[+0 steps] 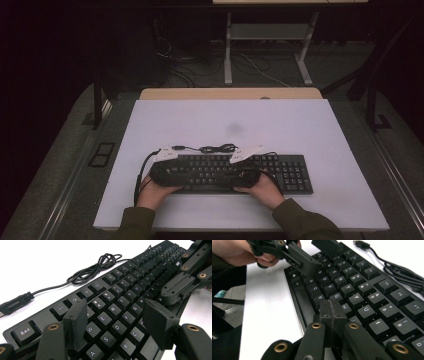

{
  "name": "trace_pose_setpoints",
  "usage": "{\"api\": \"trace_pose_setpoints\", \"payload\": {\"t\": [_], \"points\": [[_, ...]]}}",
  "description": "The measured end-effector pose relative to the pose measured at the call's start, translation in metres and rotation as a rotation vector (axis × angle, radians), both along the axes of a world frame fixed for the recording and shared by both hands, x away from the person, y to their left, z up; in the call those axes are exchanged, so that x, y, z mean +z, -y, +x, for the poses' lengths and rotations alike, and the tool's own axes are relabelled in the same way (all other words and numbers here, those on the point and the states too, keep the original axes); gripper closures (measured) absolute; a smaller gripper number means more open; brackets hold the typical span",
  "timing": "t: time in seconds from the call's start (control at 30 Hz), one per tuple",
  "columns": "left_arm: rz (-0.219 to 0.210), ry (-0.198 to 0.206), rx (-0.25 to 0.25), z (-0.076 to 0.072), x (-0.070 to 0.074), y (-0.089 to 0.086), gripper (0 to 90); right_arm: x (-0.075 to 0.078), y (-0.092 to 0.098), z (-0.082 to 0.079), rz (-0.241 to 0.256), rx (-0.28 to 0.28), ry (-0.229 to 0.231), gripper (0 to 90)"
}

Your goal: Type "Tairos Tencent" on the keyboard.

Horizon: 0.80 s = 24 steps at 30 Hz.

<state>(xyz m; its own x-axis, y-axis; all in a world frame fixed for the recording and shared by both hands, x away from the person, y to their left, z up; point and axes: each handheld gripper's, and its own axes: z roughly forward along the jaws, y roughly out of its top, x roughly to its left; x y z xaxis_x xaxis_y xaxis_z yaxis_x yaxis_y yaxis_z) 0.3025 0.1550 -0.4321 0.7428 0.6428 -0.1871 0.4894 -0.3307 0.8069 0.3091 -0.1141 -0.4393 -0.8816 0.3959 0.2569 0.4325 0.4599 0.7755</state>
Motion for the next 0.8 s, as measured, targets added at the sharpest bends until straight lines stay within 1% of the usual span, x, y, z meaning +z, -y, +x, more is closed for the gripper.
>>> {"api": "trace_pose_setpoints", "payload": {"t": [0.23,0.4,0.47,0.53,0.8], "points": [[0.002,0.000,0.001,-0.0002,-0.0006,0.0003,34.4,-0.0040,-0.0047,-0.0012,-0.044,-0.006,0.008,89.2],[-0.002,0.000,0.001,-0.0001,-0.0008,-0.0001,34.0,-0.0042,-0.0052,-0.0012,-0.045,-0.003,0.003,89.2],[-0.001,0.000,0.001,-0.0001,-0.0008,0.0000,34.0,-0.0053,-0.0054,-0.0011,-0.060,-0.007,0.000,89.3],[-0.002,0.000,0.001,-0.0001,-0.0007,0.0000,34.0,-0.0057,-0.0051,-0.0006,-0.055,-0.007,-0.006,89.3],[0.000,0.004,0.000,-0.0001,-0.0002,-0.0004,34.0,-0.0043,-0.0053,-0.0009,-0.057,-0.010,-0.006,89.2]]}}
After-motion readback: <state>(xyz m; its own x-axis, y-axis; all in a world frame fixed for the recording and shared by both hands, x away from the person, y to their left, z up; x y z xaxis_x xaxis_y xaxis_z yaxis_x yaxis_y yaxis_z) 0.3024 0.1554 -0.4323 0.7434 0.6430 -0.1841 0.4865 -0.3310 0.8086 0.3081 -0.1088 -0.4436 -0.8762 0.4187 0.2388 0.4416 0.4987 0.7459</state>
